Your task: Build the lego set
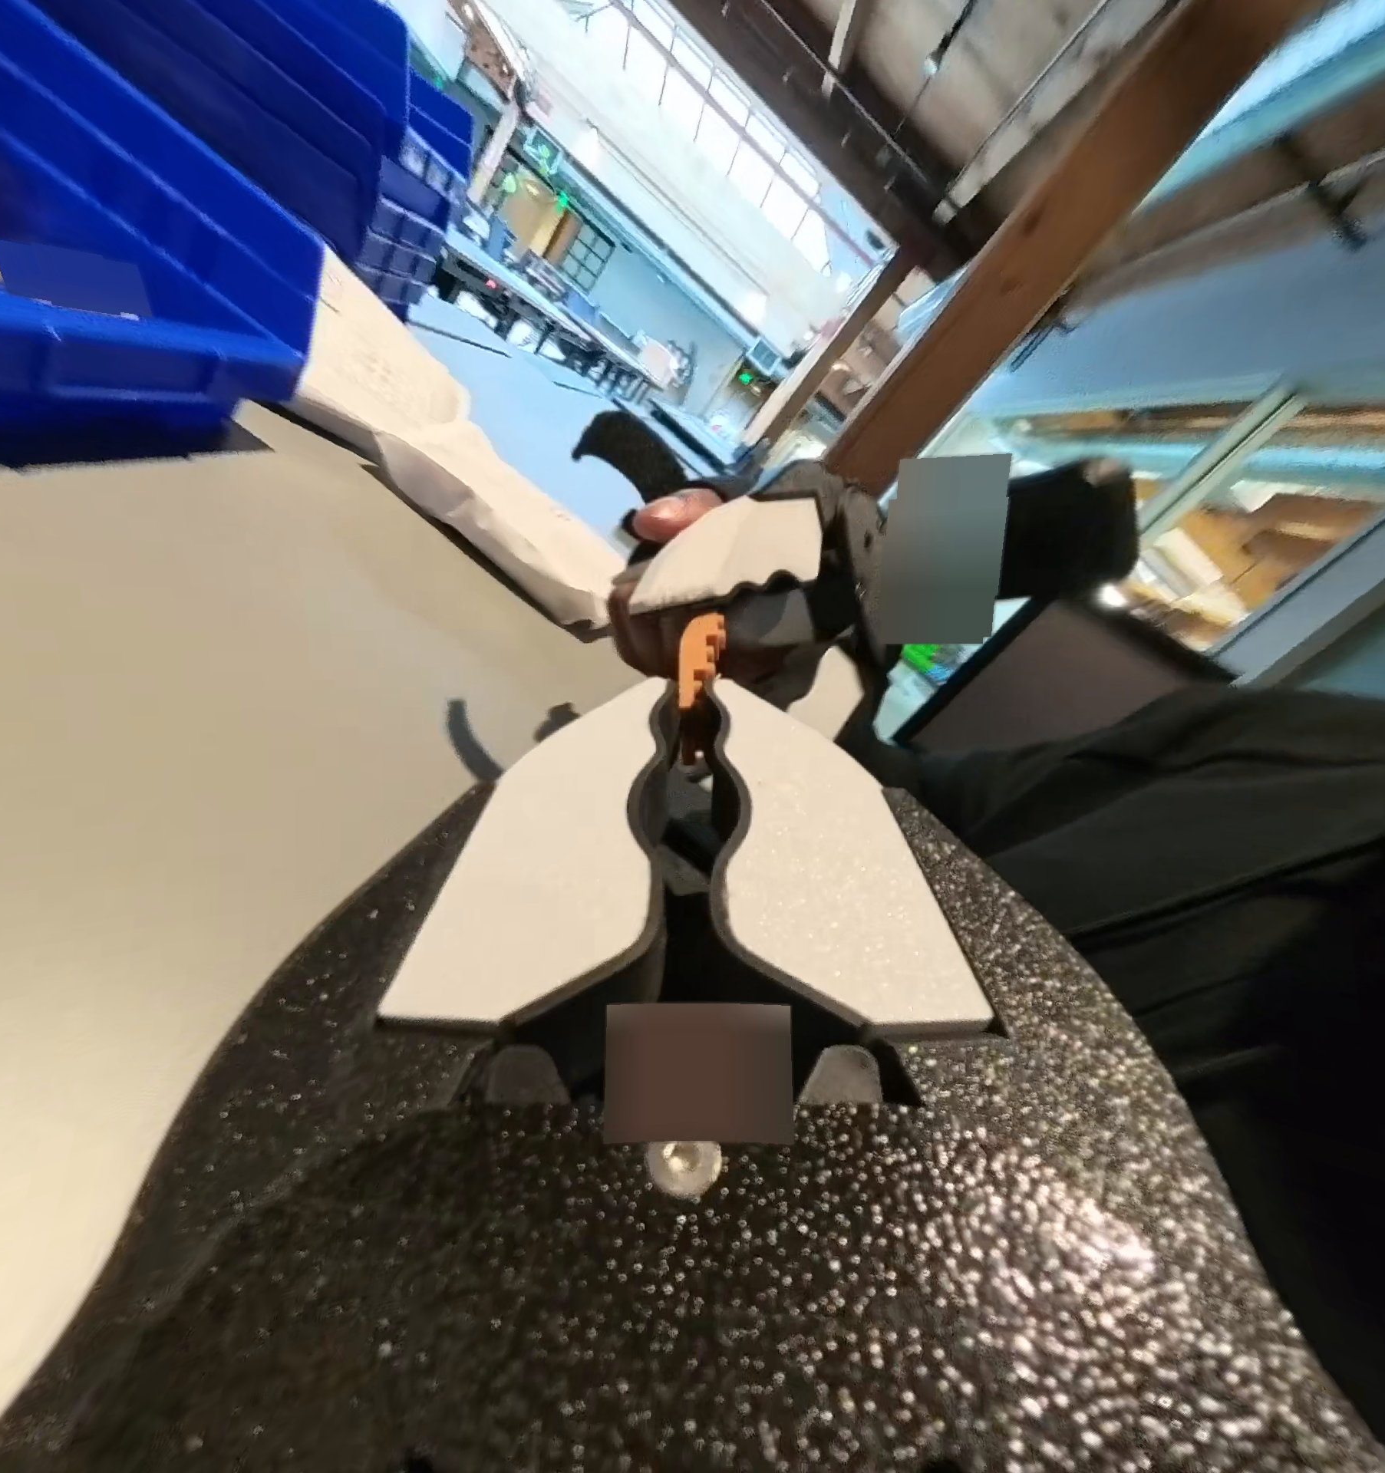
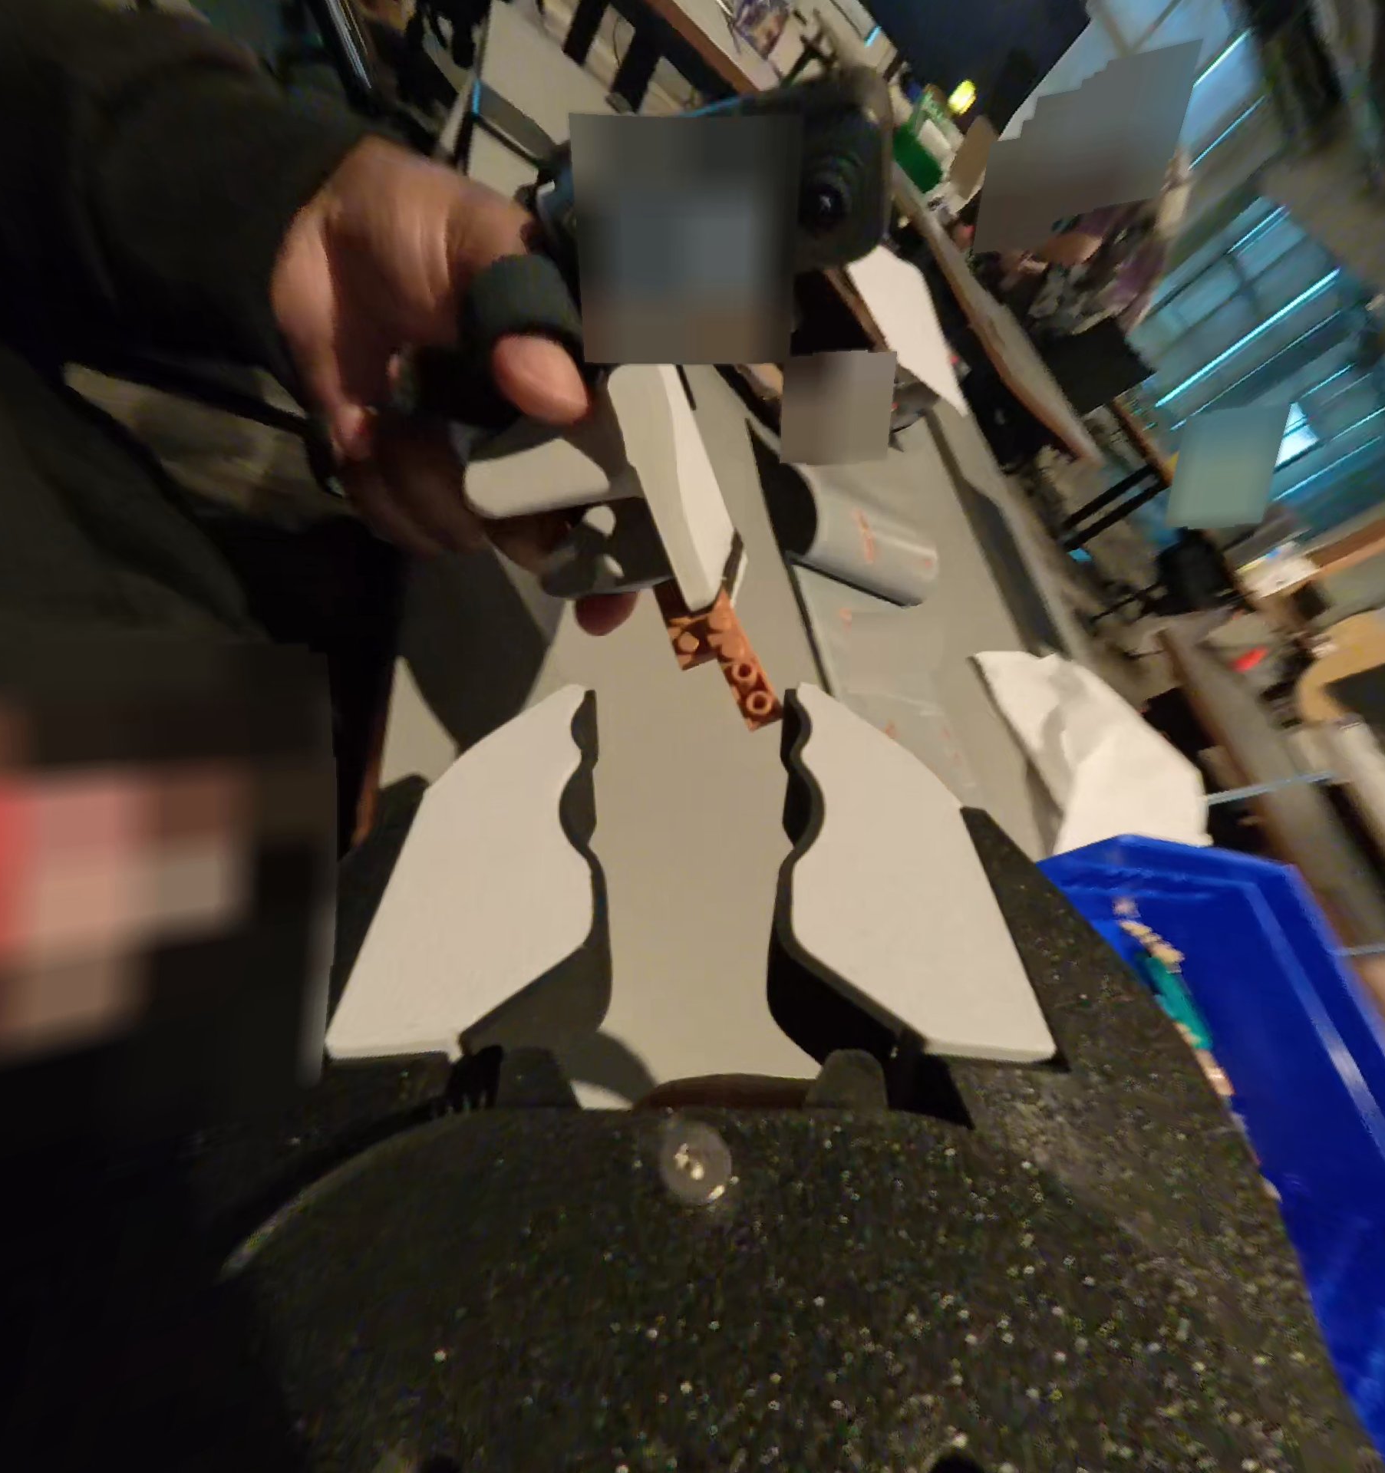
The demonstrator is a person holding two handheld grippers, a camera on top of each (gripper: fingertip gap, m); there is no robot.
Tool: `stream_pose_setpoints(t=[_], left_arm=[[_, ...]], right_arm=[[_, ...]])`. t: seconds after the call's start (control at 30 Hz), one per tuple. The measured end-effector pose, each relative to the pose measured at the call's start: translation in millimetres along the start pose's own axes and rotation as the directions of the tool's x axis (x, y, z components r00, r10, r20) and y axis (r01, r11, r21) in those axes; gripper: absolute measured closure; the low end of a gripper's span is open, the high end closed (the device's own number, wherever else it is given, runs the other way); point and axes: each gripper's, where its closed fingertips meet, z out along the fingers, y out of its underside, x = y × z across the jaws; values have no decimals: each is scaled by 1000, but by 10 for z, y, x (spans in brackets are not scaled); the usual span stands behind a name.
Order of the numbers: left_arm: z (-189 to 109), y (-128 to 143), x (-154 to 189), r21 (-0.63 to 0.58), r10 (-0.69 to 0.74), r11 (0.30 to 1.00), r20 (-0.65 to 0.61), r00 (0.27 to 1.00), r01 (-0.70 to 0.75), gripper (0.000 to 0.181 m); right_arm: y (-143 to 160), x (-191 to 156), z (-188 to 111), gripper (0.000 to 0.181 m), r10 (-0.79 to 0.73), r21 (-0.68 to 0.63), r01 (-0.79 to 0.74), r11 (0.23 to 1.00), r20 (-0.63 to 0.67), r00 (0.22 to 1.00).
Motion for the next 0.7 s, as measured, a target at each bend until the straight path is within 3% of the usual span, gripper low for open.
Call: stream_pose_setpoints(t=[0.13, 0.4, 0.7], left_arm=[[1, 35, 73, -13, -31, 999, -22, 999, 31, 177], [52, 70, 160, -37, -130, 991, -88, 988, 128, 177], [57, 38, 199, -28, -102, 995, -90, 991, 99, 177]], right_arm=[[-91, 43, -6, 142, -22, 56, 25, 998, -48, 999], [-191, -40, -24, 154, -74, 114, 74, 991, -9, 997], [-223, -25, -46, 159, -83, 117, 87, 989, -35, 996]])
